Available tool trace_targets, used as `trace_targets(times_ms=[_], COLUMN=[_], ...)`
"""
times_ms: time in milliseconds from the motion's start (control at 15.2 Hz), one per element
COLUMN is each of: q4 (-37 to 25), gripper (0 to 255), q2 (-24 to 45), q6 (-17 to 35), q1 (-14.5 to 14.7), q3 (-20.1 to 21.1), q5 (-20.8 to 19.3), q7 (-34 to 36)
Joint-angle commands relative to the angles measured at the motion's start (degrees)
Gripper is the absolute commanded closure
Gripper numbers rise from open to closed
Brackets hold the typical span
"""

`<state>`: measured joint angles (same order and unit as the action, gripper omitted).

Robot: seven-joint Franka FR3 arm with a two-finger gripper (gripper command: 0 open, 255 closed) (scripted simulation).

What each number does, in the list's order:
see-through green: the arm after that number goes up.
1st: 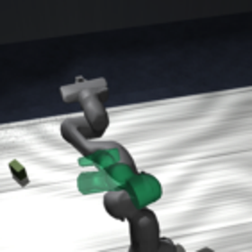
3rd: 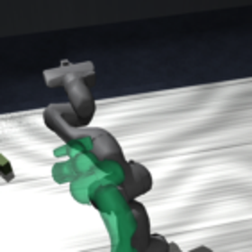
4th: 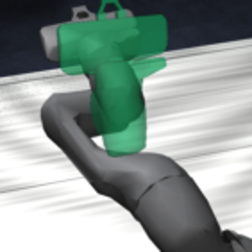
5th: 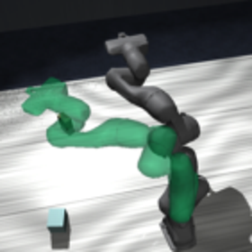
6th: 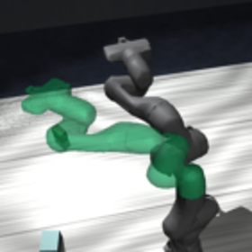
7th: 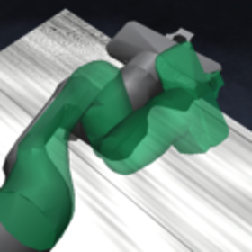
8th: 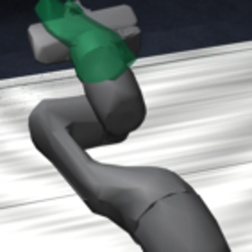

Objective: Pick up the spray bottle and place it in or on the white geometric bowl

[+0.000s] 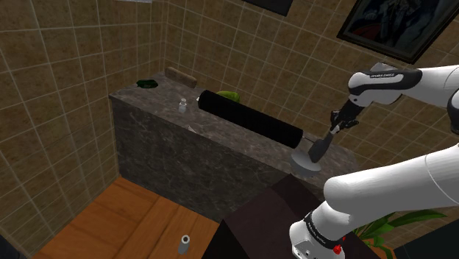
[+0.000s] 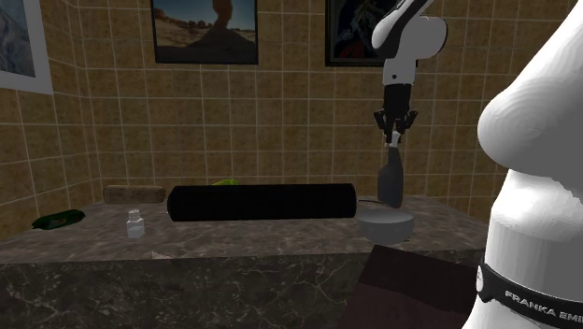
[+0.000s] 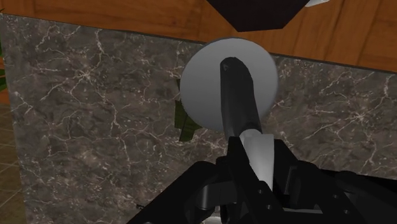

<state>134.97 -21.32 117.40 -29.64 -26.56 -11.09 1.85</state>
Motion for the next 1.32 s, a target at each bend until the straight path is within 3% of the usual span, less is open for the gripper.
trace_targets(times_ms=[0, 264, 792, 858, 1188, 1254], q4=[1.35, 3.51, 3.51, 3.51, 3.51, 2.30], gripper=[255, 255, 255, 0, 0, 0], q2=[0.46, 1.77, 1.77, 1.77, 1.77, 0.84], q6=[1.83, 5.26, 5.26, 5.27, 5.26, 3.15], q1=[-0.02, 0.03, 0.02, 0.02, 0.02, -0.02], q3=[-0.25, -0.86, -0.86, -0.86, -0.86, -0.46], q5=[-0.05, 0.03, 0.03, 0.02, 0.02, -0.07], q7=[0.02, -0.17, -0.18, -0.18, -0.18, -0.01])
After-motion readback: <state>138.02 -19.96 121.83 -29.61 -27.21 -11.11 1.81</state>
